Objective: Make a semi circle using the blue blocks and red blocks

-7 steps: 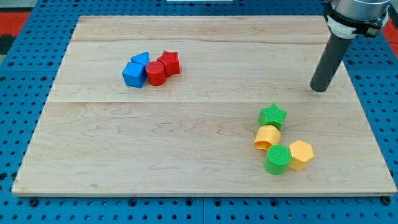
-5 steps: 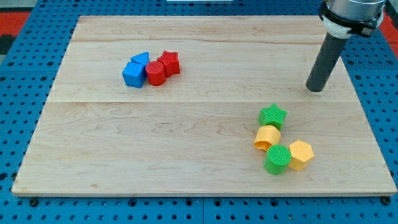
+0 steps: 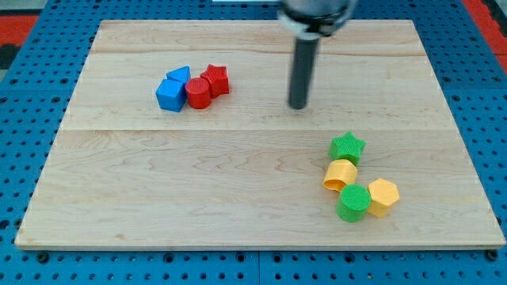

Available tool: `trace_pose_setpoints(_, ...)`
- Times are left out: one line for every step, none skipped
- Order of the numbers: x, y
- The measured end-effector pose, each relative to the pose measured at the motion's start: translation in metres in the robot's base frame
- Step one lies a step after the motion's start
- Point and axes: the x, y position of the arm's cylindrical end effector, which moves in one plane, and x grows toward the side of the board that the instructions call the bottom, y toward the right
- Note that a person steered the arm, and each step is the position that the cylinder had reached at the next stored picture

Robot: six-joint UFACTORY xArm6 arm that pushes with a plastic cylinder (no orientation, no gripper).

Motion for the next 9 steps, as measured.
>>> trace_pose_setpoints(0.038,-0.062)
trace_pose_setpoints(0.022,-0.136)
trace_pose_setpoints(0.005,-0.141)
trace_pose_setpoints(0.000,-0.111)
trace_pose_setpoints(-0.027,-0.111)
trace_pose_setpoints(-0.042,-0.096)
trace_pose_setpoints(-0.050,-0.075)
trace_pose_setpoints(-0.046,-0.100)
trace_pose_setpoints(-0.052,-0.168)
